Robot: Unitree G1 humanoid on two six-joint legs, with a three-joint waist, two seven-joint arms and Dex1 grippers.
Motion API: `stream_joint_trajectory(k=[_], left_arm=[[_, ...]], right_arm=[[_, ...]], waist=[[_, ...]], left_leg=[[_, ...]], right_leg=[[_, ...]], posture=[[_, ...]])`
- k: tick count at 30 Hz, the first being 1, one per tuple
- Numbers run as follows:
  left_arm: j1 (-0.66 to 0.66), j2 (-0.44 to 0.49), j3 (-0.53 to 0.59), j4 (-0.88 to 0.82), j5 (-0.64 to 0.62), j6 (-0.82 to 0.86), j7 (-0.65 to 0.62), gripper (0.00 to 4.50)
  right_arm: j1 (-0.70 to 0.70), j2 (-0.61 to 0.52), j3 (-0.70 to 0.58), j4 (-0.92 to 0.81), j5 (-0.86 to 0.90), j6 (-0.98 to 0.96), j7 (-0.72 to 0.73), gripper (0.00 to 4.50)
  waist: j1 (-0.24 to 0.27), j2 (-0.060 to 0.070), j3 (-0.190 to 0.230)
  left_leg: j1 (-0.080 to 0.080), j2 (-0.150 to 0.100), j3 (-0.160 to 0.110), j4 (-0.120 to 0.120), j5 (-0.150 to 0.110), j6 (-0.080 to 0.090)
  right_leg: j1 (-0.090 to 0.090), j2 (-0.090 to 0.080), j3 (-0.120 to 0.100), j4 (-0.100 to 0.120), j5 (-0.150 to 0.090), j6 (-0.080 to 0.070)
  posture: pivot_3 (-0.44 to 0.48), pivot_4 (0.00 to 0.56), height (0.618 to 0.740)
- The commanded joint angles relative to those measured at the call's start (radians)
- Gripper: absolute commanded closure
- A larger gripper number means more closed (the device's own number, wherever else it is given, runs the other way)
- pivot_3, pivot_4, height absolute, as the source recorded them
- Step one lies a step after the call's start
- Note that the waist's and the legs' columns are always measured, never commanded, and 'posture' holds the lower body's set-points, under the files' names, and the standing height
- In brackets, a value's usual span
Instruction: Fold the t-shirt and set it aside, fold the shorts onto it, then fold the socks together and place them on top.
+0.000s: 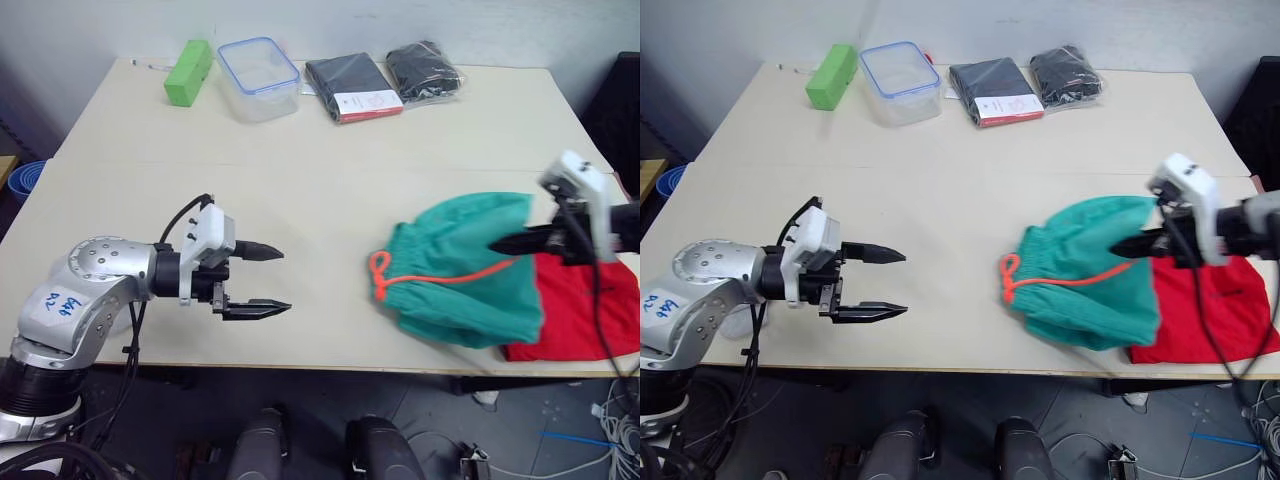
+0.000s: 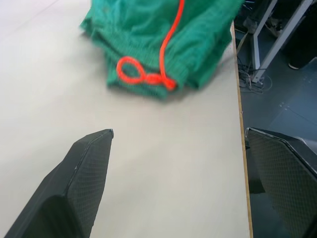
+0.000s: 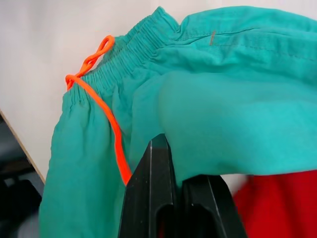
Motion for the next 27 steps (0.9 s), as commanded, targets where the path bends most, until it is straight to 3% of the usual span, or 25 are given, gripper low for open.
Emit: stream_joint_trajectory(k=[1, 8, 14, 24, 27], left_arm=[[-0.013, -0.003, 0.005, 0.001, 0.015, -0.037, -0.009, 0.0], [-0.019, -0.008, 0.008, 0.018, 0.033, -0.062, -0.011, 0.0], [-0.016, -0.02, 0.002, 0.008, 0.042, -0.068, -0.003, 0.0], [-0.035, -0.016, 0.002, 0.015, 0.056, -0.067, -0.007, 0.0], [-0.043, -0.007, 0.01, 0.019, 0.056, -0.058, -0.008, 0.0]], right_arm=[[0.019, -0.096, -0.009, 0.111, -0.06, -0.126, 0.074, 4.49], [0.085, -0.175, 0.02, 0.375, -0.21, -0.409, 0.147, 4.49], [0.069, -0.099, 0.037, 0.59, -0.343, -0.604, 0.041, 4.49], [0.092, 0.017, -0.048, 0.75, -0.393, -0.76, -0.205, 4.49], [0.136, 0.008, -0.122, 0.728, -0.342, -0.715, -0.203, 3.85]], waist=[[0.0, 0.0, 0.0], [0.0, 0.001, 0.0], [0.0, 0.001, 0.0], [0.001, 0.003, 0.0], [0.002, 0.003, 0.0]], left_leg=[[0.0, 0.0, 0.002, 0.0, 0.0, 0.001], [0.001, 0.0, 0.004, 0.0, 0.0, 0.002], [0.002, 0.0, 0.006, 0.001, 0.0, 0.002], [0.002, 0.0, 0.006, 0.004, 0.0, 0.002], [0.002, 0.0, 0.006, 0.004, 0.0, 0.002]], right_leg=[[0.0, 0.0, 0.001, 0.0, 0.0, 0.0], [-0.001, -0.001, 0.003, 0.001, 0.0, 0.001], [-0.001, -0.001, 0.004, 0.001, 0.0, 0.001], [-0.001, -0.001, 0.004, 0.005, 0.001, 0.001], [-0.001, 0.0, 0.004, 0.006, 0.001, 0.001]], posture=[[0.0, 0.15, 0.74], [0.0, 0.15, 0.74], [0.0, 0.15, 0.74], [0.0, 0.15, 0.74], [0.0, 0.15, 0.74]])
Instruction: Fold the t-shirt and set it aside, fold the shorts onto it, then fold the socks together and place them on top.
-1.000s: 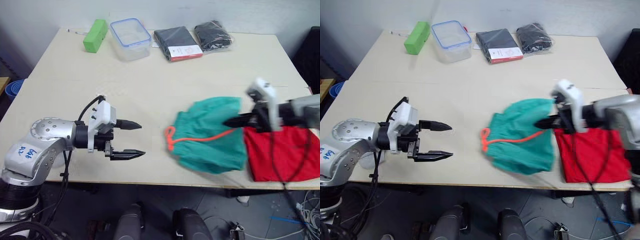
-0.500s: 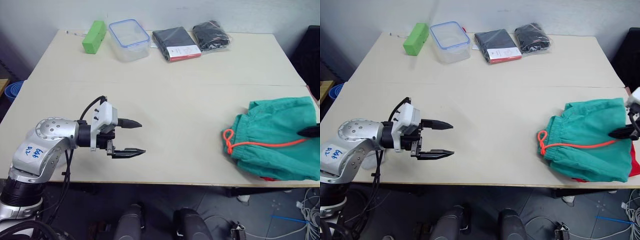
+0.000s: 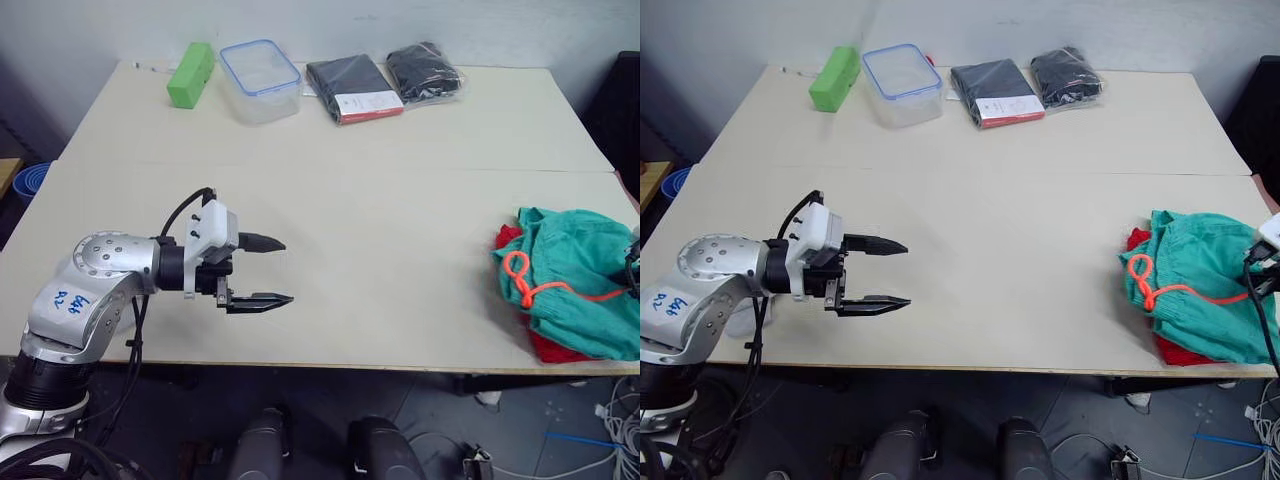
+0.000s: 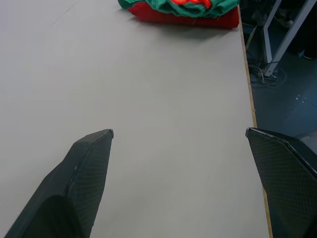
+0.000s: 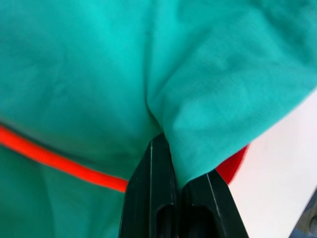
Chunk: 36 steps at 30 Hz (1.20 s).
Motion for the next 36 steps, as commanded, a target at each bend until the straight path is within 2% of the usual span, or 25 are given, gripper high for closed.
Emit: stream_joint_trajectory(k=[1, 7, 10, 11, 13, 14, 17, 21, 23, 26, 29, 33, 36], left_arm=[[-0.014, 0.02, 0.021, -0.003, 0.0, -0.001, -0.003, 0.0], [0.022, 0.054, 0.054, -0.007, 0.001, 0.007, 0.005, 0.0], [0.057, 0.064, 0.082, -0.007, 0.015, -0.003, 0.03, 0.0], [0.069, 0.055, 0.093, 0.009, 0.045, -0.033, 0.062, 0.0], [0.082, 0.025, 0.13, 0.048, 0.099, -0.061, 0.161, 0.0], [0.094, 0.021, 0.152, 0.053, 0.112, -0.065, 0.192, 0.0], [0.173, 0.041, 0.232, 0.011, 0.133, -0.029, 0.252, 0.0], [0.348, 0.078, 0.303, 0.003, 0.294, -0.056, 0.377, 0.0], [0.43, 0.062, 0.382, -0.043, 0.309, 0.003, 0.427, 0.0], [0.574, 0.031, 0.515, -0.13, 0.32, 0.088, 0.461, 0.0], [0.694, 0.01, 0.584, -0.153, 0.34, 0.105, 0.463, 0.0], [0.698, -0.007, 0.576, -0.047, 0.311, 0.112, 0.444, 0.0], [0.684, 0.019, 0.504, 0.058, 0.346, 0.02, 0.411, 0.0]], right_arm=[[0.037, -0.04, -0.114, -0.024, 0.05, 0.042, -0.01, 3.52], [-0.042, -0.076, -0.176, -0.013, 0.052, 0.068, -0.035, 1.44], [-0.172, -0.044, -0.172, -0.006, 0.034, 0.009, -0.112, 0.4], [-0.238, 0.001, -0.189, -0.049, 0.084, 0.045, -0.104, 0.06], [-0.333, 0.111, -0.202, -0.202, 0.203, 0.156, -0.055, 0.06], [-0.338, 0.155, -0.199, -0.292, 0.249, 0.192, -0.026, 0.06], [-0.291, 0.276, -0.164, -0.583, 0.376, 0.251, 0.048, 0.06], [-0.213, 0.406, -0.142, -0.898, 0.568, 0.385, 0.064, 0.06], [-0.167, 0.44, -0.116, -1.032, 0.635, 0.426, 0.067, 0.06], [-0.112, 0.459, -0.092, -1.139, 0.703, 0.459, 0.086, 0.06], [-0.078, 0.465, -0.079, -1.185, 0.738, 0.463, 0.1, 0.06], [-0.086, 0.496, -0.069, -1.19, 0.784, 0.489, 0.071, 0.06], [-0.077, 0.496, -0.058, -1.215, 0.789, 0.477, 0.081, 0.06]], waist=[[0.001, 0.0, 0.0], [-0.003, 0.002, -0.001], [-0.009, 0.002, 0.0], [-0.012, 0.002, 0.0], [-0.026, 0.002, 0.0], [-0.031, 0.002, 0.0], [-0.027, 0.0, 0.0], [-0.008, 0.0, 0.0], [0.004, 0.0, 0.0], [0.007, -0.002, -0.001], [0.003, -0.003, -0.001], [0.002, -0.003, -0.001], [0.0, -0.003, -0.001]], left_leg=[[0.0, 0.0, 0.0, 0.0, 0.0, 0.0], [0.001, 0.0, 0.0, 0.002, 0.0, 0.001], [0.005, 0.001, 0.004, 0.001, -0.001, 0.0], [0.007, 0.001, 0.005, 0.0, -0.001, 0.0], [0.009, 0.001, 0.007, -0.001, -0.001, 0.0], [0.011, 0.002, 0.007, -0.002, -0.001, -0.001], [0.012, 0.006, 0.006, -0.004, -0.001, -0.004], [0.011, 0.005, 0.002, -0.004, -0.008, -0.005], [0.01, 0.005, 0.001, -0.003, -0.012, -0.003], [0.001, 0.004, -0.006, 0.002, -0.014, 0.001], [-0.003, 0.001, -0.006, 0.01, -0.017, 0.005], [-0.002, 0.0, -0.005, 0.011, -0.016, 0.014], [0.002, 0.0, -0.005, 0.009, -0.014, 0.011]], right_leg=[[0.0, 0.0, 0.0, 0.0, 0.0, 0.0], [0.0, 0.0, 0.0, 0.002, 0.0, 0.0], [0.001, 0.001, 0.0, 0.003, 0.0, 0.0], [0.001, 0.0, 0.0, 0.003, 0.0, 0.0], [0.002, 0.001, 0.001, 0.003, 0.0, 0.0], [0.004, 0.002, 0.001, 0.003, 0.0, 0.0], [0.003, 0.003, 0.005, 0.006, 0.0, 0.0], [0.0, 0.001, 0.003, 0.012, 0.001, 0.001], [0.0, 0.0, 0.001, 0.012, 0.001, 0.002], [0.0, -0.001, -0.003, 0.011, 0.004, 0.007], [0.003, -0.004, -0.004, 0.005, 0.005, 0.009], [0.007, -0.005, -0.004, -0.008, 0.004, 0.007], [0.01, -0.005, -0.004, -0.007, 0.006, 0.004]], posture=[[0.0, 0.15, 0.74], [0.0, 0.15, 0.74], [0.0, 0.15, 0.74], [0.0, 0.15, 0.74], [0.0, 0.15, 0.74], [0.0, 0.15, 0.74], [0.0, 0.15, 0.74], [0.0, 0.15, 0.74], [0.0, 0.15, 0.74], [0.0, 0.15, 0.74], [0.0, 0.15, 0.74], [0.0, 0.15, 0.74], [0.0, 0.15, 0.74]])
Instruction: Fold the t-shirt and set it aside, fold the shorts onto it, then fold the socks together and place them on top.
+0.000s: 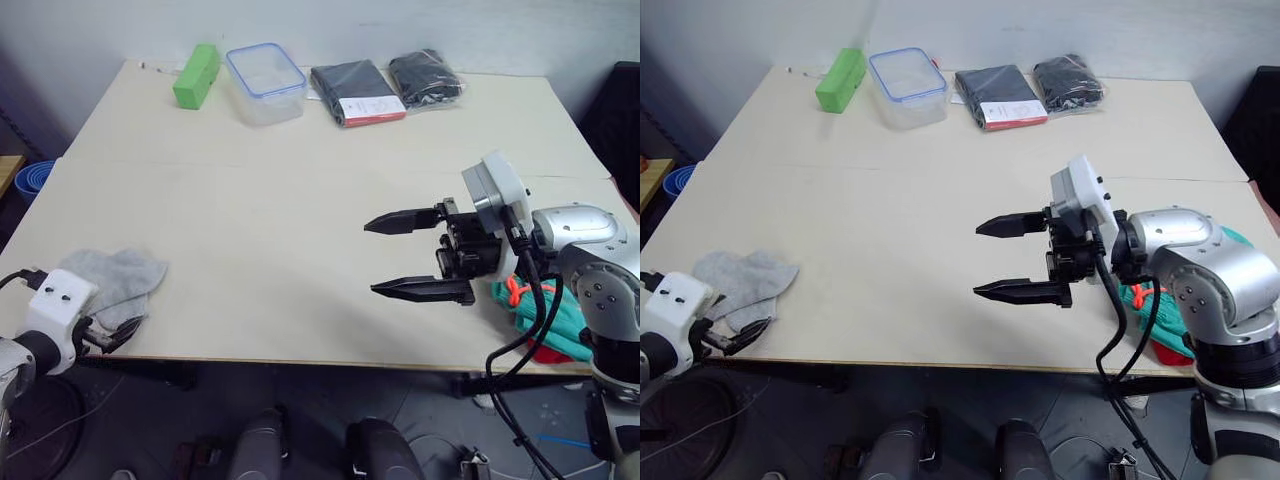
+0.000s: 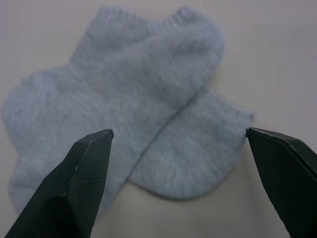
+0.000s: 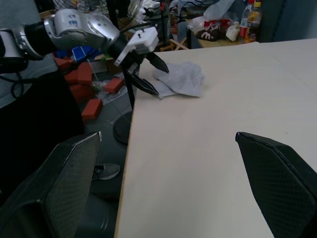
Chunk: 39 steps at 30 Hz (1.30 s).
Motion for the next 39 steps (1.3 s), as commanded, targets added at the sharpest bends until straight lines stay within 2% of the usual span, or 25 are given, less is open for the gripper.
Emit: stream_joint_trajectory(k=[1, 5, 10, 16, 19, 25, 28, 32, 39], left_arm=[[-0.024, 0.031, -0.067, 0.11, 0.039, -0.091, -0.03, 0.0], [-0.047, 0.046, -0.105, 0.211, 0.042, -0.104, -0.051, 0.0], [-0.084, 0.054, -0.108, 0.278, 0.022, -0.08, -0.063, 0.0], [-0.101, 0.05, -0.104, 0.31, -0.015, -0.008, -0.082, 1.8], [-0.156, 0.026, -0.122, 0.326, -0.049, 0.012, -0.084, 2.71], [-0.322, -0.057, -0.254, 0.125, -0.128, 0.154, -0.057, 4.48], [-0.395, -0.086, -0.314, 0.054, -0.161, 0.214, -0.053, 4.48], [-0.546, -0.136, -0.492, -0.006, -0.172, 0.266, -0.053, 4.48], [-0.779, -0.288, -0.747, 0.08, -0.135, 0.325, -0.019, 4.48]], right_arm=[[0.006, -0.007, -0.006, -0.059, 0.029, -0.025, 0.021, 0.06], [0.024, -0.011, -0.011, -0.087, 0.037, -0.027, 0.019, 0.06], [0.062, -0.028, -0.001, -0.098, -0.012, -0.066, 0.016, 0.06], [0.111, -0.031, -0.013, -0.127, -0.028, -0.069, -0.035, 0.0], [0.103, -0.035, -0.033, -0.118, -0.002, -0.036, -0.073, 0.0], [0.153, -0.074, -0.08, -0.138, 0.011, -0.018, -0.115, 0.0], [0.175, -0.074, -0.095, -0.161, 0.028, -0.008, -0.149, 0.0], [0.207, -0.085, -0.106, -0.189, 0.027, -0.003, -0.186, 0.0], [0.239, -0.113, -0.101, -0.203, -0.006, -0.009, -0.214, 0.0]], waist=[[0.002, 0.0, 0.0], [0.003, 0.005, -0.003], [0.001, 0.014, -0.008], [-0.002, 0.014, -0.008], [-0.002, 0.015, -0.009], [0.027, 0.014, -0.009], [0.027, 0.013, -0.009], [0.026, 0.009, -0.008], [0.024, 0.006, -0.007]], left_leg=[[0.001, 0.0, 0.0, -0.001, 0.0, -0.002], [0.013, -0.001, 0.002, -0.01, -0.001, -0.003], [0.014, -0.001, 0.004, -0.012, 0.002, 0.001], [0.016, 0.0, 0.006, -0.013, 0.003, 0.001], [0.017, 0.0, 0.007, -0.014, 0.003, 0.001], [0.017, -0.003, 0.007, -0.014, 0.003, 0.002], [0.014, -0.004, 0.007, -0.013, 0.003, 0.003], [0.012, -0.004, 0.007, -0.013, 0.006, -0.001], [0.012, -0.002, 0.008, -0.013, 0.007, -0.003]], right_leg=[[0.001, 0.0, 0.0, 0.0, 0.0, -0.001], [0.008, -0.002, 0.0, -0.002, 0.001, -0.002], [0.006, -0.003, 0.0, -0.001, 0.001, -0.002], [0.006, -0.003, 0.0, -0.001, 0.001, -0.002], [0.006, -0.003, 0.001, -0.001, 0.0, -0.002], [0.007, -0.007, -0.001, -0.001, 0.001, -0.002], [0.006, -0.008, -0.001, -0.002, 0.001, 0.0], [0.006, -0.007, -0.002, -0.003, 0.001, 0.0], [0.006, -0.002, 0.0, -0.004, 0.002, 0.0]], posture=[[0.0, 0.15, 0.74], [0.0, 0.15, 0.74], [0.0, 0.15, 0.74], [0.0, 0.15, 0.74], [0.0, 0.15, 0.74], [0.0, 0.15, 0.74], [0.0, 0.15, 0.74], [0.0, 0.15, 0.74], [0.0, 0.15, 0.74]])
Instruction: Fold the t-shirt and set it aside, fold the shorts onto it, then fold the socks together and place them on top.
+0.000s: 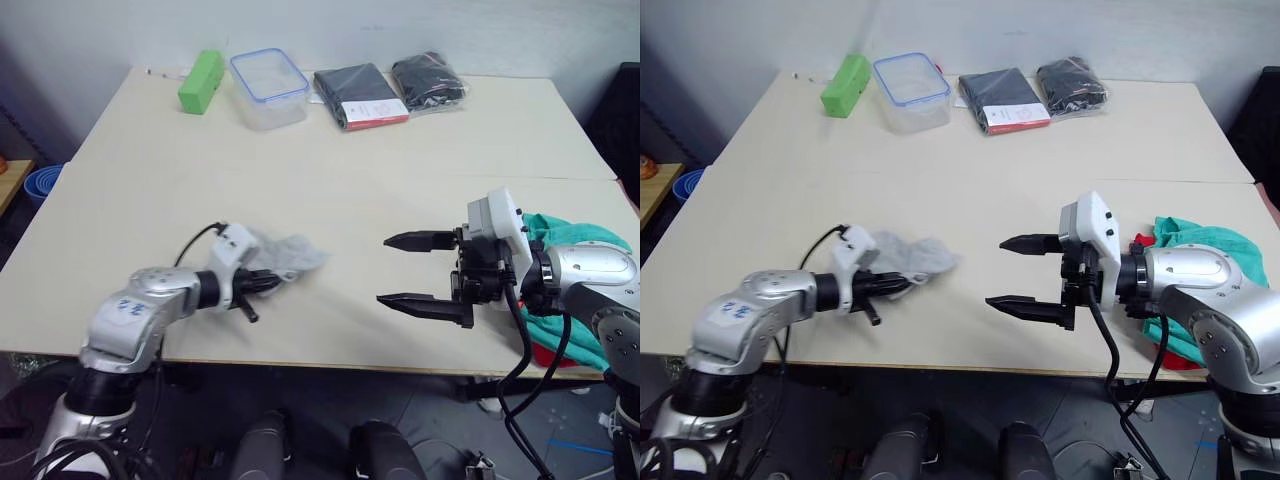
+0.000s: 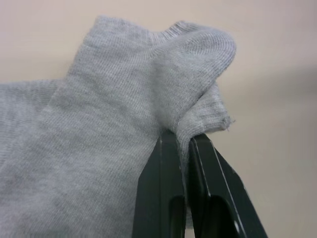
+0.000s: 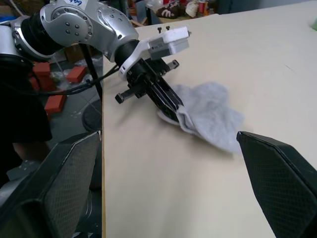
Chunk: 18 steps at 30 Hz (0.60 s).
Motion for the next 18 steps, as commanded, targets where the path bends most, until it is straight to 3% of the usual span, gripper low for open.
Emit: stream_joint_trajectory(k=[1, 4, 8, 15, 18], left_arm=[[-0.093, -0.066, -0.116, 0.038, 0.03, 0.024, 0.017, 4.48], [-0.134, -0.094, -0.149, 0.071, 0.057, 0.054, 0.051, 4.48], [-0.133, -0.121, -0.089, 0.036, -0.014, 0.128, 0.042, 4.48], [-0.144, -0.053, 0.043, -0.07, -0.178, 0.246, -0.048, 2.44], [-0.156, 0.025, 0.086, -0.068, -0.217, 0.246, -0.104, 1.52]], right_arm=[[0.026, -0.029, -0.009, -0.038, -0.038, -0.03, -0.012, 0.0], [0.068, -0.042, 0.024, -0.04, -0.126, -0.078, -0.029, 0.0], [0.109, -0.047, 0.052, -0.056, -0.196, -0.124, -0.038, 0.0], [0.138, -0.034, 0.127, -0.041, -0.337, -0.213, -0.059, 0.0], [0.137, -0.026, 0.169, -0.035, -0.392, -0.262, -0.059, 0.0]], waist=[[0.004, -0.001, 0.0], [0.002, -0.001, 0.001], [-0.001, -0.001, 0.001], [0.002, -0.001, 0.001], [0.0, -0.002, 0.001]], left_leg=[[0.0, 0.0, 0.0, 0.0, 0.0, 0.0], [0.0, 0.001, 0.0, 0.001, 0.0, -0.001], [0.0, 0.002, 0.0, 0.001, 0.001, -0.002], [0.0, 0.002, -0.001, 0.002, 0.002, -0.003], [0.0, 0.002, -0.001, 0.002, 0.002, -0.003]], right_leg=[[0.0, 0.001, 0.0, 0.0, 0.0, 0.0], [0.0, 0.002, 0.001, 0.0, 0.0, 0.0], [0.0, 0.003, 0.002, 0.0, 0.0, 0.0], [0.0, 0.003, 0.002, 0.0, 0.0, 0.0], [0.0, 0.004, 0.002, -0.001, 0.0, 0.0]], posture=[[0.0, 0.15, 0.74], [0.0, 0.15, 0.74], [0.0, 0.15, 0.74], [0.0, 0.15, 0.74], [0.0, 0.15, 0.74]])
